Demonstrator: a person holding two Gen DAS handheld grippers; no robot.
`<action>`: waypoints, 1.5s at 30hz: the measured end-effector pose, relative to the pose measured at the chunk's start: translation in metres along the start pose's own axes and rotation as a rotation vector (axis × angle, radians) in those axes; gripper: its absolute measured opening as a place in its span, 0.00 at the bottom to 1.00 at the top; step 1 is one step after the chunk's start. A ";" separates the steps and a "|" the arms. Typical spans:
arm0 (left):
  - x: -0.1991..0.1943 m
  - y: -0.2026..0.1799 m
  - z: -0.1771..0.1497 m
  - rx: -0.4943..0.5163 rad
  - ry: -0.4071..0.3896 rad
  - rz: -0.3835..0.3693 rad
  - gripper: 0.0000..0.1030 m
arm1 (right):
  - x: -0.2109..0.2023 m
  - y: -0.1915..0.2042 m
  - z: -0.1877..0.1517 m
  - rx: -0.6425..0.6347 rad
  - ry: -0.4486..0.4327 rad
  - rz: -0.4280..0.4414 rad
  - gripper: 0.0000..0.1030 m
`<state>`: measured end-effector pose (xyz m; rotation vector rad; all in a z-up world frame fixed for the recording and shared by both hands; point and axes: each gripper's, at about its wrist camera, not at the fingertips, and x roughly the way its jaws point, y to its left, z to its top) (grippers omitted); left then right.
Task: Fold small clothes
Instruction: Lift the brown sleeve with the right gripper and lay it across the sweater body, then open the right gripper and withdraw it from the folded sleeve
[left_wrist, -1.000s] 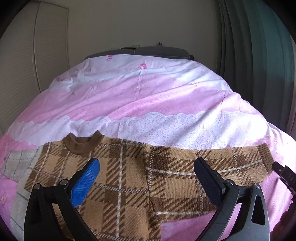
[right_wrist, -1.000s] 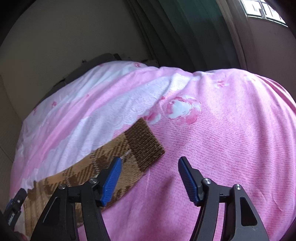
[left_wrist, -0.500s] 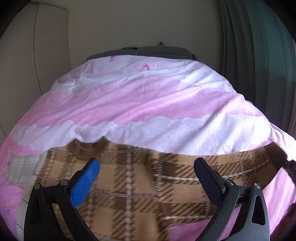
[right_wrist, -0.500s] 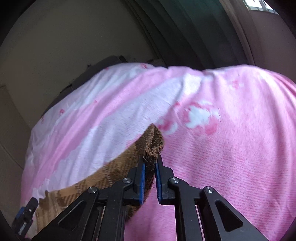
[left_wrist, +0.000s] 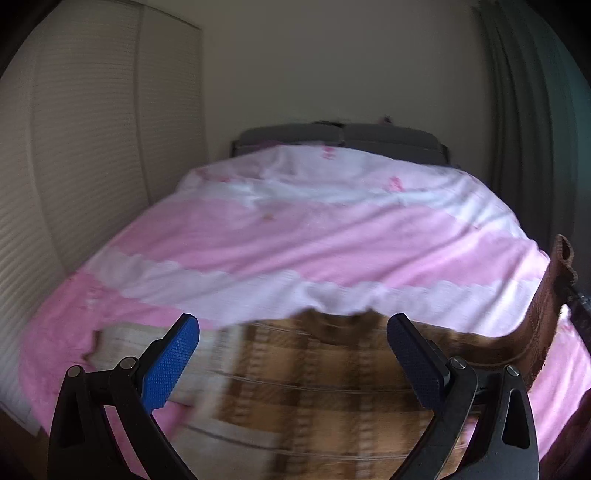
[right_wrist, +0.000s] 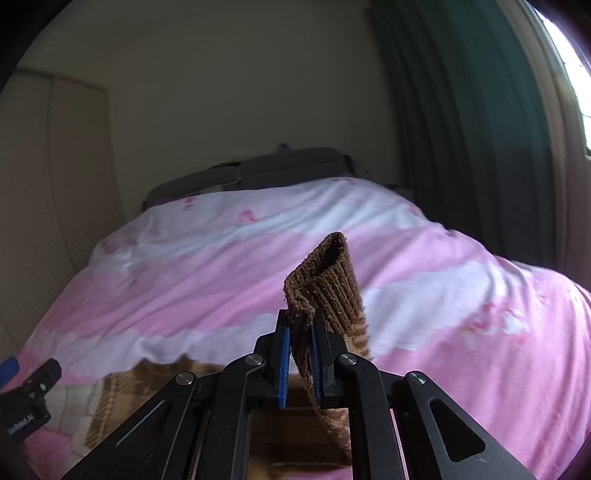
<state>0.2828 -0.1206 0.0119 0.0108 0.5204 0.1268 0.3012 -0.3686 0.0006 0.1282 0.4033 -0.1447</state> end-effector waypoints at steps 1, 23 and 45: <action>-0.002 0.013 0.000 -0.006 -0.004 0.015 1.00 | 0.001 0.019 -0.003 -0.024 0.004 0.019 0.11; 0.047 0.150 -0.047 -0.086 0.149 0.110 1.00 | 0.090 0.249 -0.167 -0.394 0.368 0.173 0.11; 0.061 0.054 -0.066 -0.001 0.171 -0.112 1.00 | -0.015 0.084 -0.135 -0.190 0.155 -0.066 0.61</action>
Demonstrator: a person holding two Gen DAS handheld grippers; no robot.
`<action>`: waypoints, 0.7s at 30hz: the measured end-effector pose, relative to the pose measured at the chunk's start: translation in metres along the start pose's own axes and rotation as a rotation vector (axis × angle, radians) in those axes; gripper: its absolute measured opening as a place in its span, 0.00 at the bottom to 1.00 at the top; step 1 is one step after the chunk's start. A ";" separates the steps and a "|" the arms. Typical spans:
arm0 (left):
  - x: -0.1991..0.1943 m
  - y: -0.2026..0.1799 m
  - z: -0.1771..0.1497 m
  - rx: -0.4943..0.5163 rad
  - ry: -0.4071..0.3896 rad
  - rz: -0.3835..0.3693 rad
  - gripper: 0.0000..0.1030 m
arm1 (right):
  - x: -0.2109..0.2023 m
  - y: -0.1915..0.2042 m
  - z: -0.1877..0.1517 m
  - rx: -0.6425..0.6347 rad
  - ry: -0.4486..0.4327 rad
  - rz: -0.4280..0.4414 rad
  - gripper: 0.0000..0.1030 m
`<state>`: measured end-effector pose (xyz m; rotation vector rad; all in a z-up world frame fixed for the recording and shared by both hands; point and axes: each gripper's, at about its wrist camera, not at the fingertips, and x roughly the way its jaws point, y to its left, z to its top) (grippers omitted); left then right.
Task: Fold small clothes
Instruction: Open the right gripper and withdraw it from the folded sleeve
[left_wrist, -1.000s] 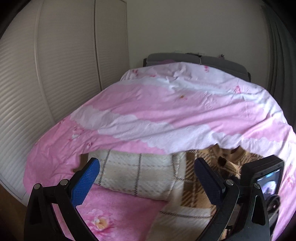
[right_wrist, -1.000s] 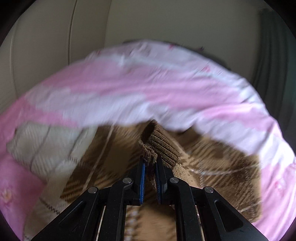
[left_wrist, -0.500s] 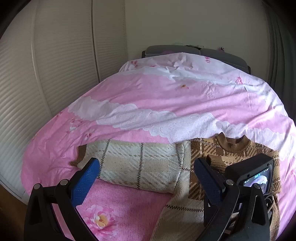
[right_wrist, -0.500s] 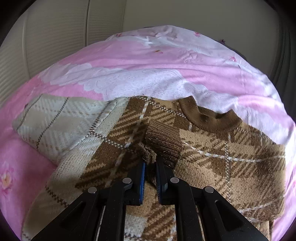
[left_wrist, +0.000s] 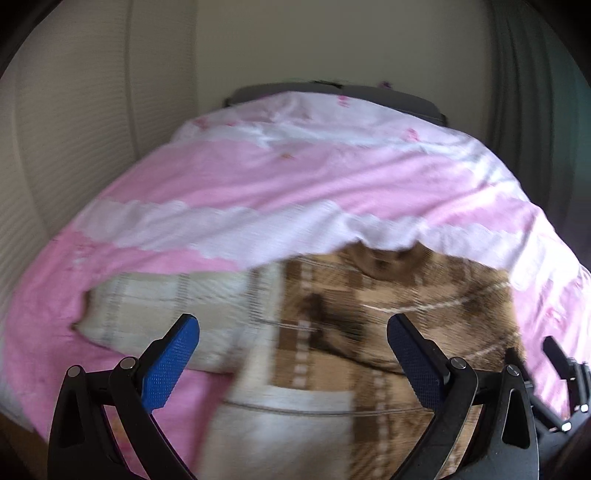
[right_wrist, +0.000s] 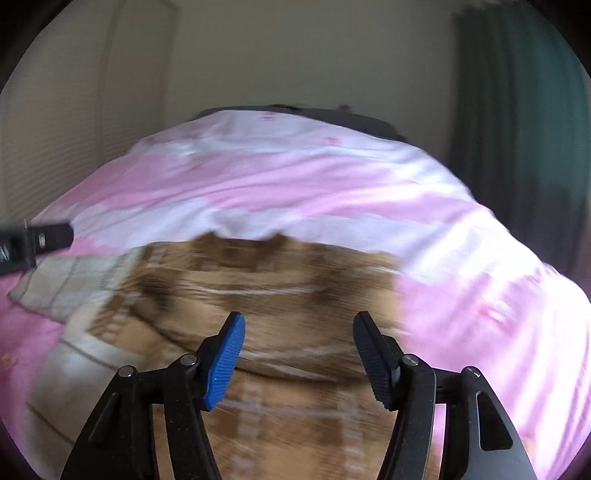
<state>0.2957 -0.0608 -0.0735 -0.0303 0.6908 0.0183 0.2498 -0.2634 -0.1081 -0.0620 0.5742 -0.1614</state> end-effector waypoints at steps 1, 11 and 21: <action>0.006 -0.009 -0.003 0.013 0.006 -0.016 1.00 | 0.002 -0.014 -0.004 0.015 0.018 -0.016 0.61; 0.076 -0.052 -0.025 0.092 0.127 0.037 1.00 | 0.048 -0.061 -0.024 0.051 0.174 -0.043 0.61; 0.110 -0.027 -0.036 0.021 0.190 0.118 1.00 | 0.086 -0.087 -0.029 0.183 0.245 -0.102 0.62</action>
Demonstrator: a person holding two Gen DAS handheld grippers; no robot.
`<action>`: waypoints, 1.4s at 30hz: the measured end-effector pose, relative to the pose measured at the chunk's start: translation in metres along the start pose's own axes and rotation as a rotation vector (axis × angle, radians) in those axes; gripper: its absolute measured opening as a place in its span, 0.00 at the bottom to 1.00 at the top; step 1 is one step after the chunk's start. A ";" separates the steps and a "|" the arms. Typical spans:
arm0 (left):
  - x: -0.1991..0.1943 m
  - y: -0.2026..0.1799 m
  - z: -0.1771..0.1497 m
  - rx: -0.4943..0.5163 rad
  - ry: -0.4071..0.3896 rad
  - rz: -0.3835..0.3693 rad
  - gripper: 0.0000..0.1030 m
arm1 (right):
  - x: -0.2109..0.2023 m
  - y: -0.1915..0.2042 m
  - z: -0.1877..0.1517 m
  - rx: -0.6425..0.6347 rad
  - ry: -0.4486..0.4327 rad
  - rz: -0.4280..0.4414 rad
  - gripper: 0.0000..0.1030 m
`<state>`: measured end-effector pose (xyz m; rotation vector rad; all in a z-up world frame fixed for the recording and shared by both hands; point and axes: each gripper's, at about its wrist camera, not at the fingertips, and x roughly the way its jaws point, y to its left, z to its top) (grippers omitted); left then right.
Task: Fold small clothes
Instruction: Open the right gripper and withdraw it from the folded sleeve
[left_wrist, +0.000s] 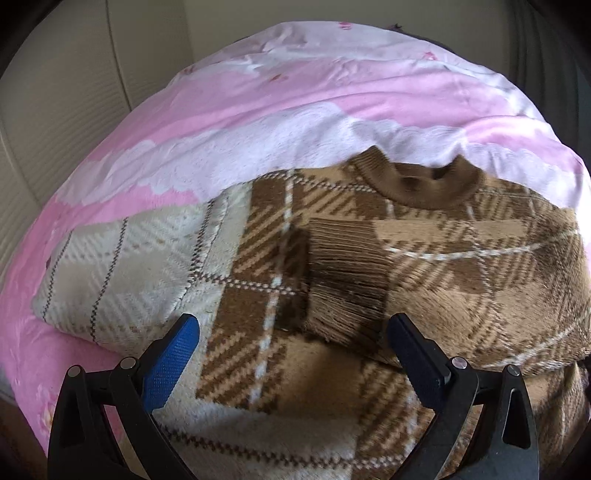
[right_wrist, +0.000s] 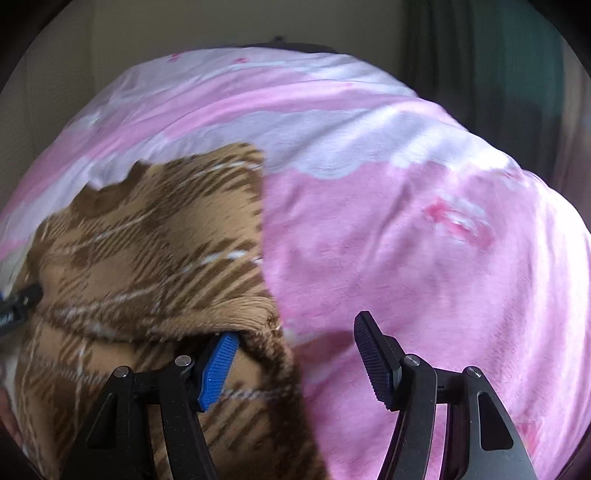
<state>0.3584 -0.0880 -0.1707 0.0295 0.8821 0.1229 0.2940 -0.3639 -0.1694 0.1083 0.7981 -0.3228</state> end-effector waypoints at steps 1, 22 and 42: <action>0.002 0.002 0.000 -0.005 0.001 0.004 1.00 | 0.000 -0.002 0.000 0.014 0.000 -0.006 0.65; -0.104 0.033 -0.016 0.052 -0.139 -0.074 0.99 | -0.113 0.015 -0.014 -0.018 -0.116 0.020 0.75; -0.102 0.280 -0.048 -0.159 -0.188 0.026 0.83 | -0.202 0.215 -0.047 -0.214 -0.205 0.273 0.77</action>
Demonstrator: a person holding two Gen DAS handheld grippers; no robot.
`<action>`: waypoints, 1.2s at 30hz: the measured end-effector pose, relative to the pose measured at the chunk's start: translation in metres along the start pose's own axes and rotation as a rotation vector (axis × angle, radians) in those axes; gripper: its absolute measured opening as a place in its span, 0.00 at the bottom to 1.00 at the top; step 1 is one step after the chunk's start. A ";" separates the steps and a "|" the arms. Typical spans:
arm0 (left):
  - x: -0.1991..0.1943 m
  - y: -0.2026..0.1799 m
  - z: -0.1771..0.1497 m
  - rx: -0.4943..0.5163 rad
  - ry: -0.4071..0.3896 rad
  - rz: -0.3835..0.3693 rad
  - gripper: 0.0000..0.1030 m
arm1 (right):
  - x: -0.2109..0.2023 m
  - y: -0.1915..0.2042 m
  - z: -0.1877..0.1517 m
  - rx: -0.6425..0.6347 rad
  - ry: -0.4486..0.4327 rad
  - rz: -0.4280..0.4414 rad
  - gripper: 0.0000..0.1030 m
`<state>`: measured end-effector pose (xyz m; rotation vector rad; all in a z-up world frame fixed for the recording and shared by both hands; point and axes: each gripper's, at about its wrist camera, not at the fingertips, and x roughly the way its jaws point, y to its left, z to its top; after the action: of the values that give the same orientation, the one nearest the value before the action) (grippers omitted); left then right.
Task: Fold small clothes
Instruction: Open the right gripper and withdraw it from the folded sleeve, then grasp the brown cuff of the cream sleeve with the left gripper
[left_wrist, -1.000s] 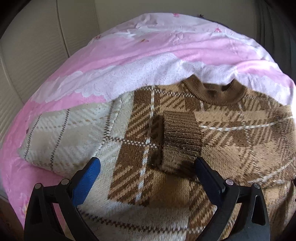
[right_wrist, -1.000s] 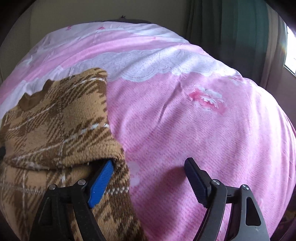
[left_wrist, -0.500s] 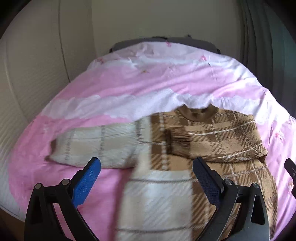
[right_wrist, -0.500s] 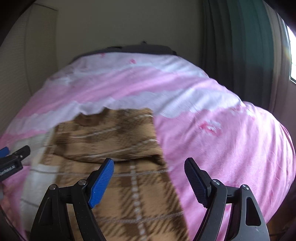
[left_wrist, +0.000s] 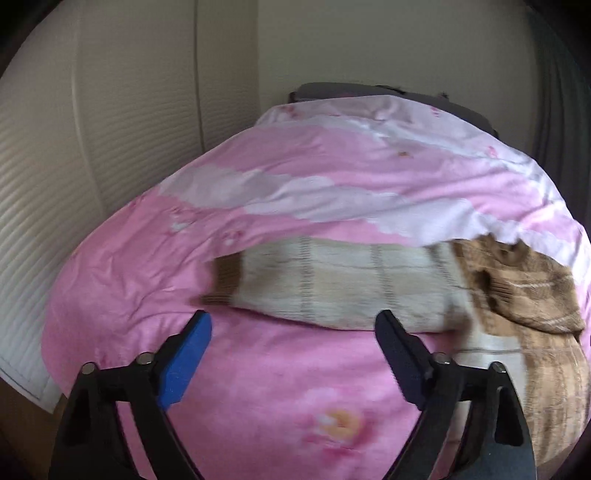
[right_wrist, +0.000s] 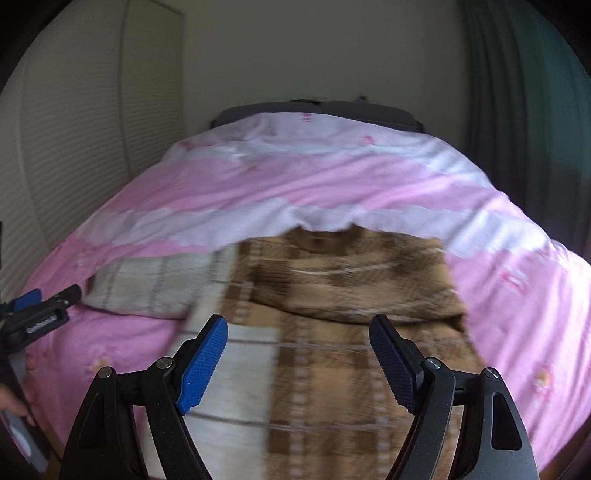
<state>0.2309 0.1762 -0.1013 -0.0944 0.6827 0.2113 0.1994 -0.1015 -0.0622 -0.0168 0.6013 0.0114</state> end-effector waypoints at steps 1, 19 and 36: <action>0.008 0.014 0.000 -0.026 0.014 -0.001 0.80 | 0.003 0.015 0.003 -0.014 -0.009 0.011 0.77; 0.109 0.113 -0.014 -0.443 0.136 -0.215 0.44 | 0.050 0.142 0.017 -0.118 -0.020 0.080 0.77; 0.145 0.140 -0.019 -0.702 0.164 -0.270 0.13 | 0.074 0.120 0.013 -0.066 0.026 0.042 0.77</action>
<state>0.2971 0.3332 -0.2108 -0.8790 0.7258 0.1761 0.2663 0.0195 -0.0948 -0.0686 0.6275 0.0715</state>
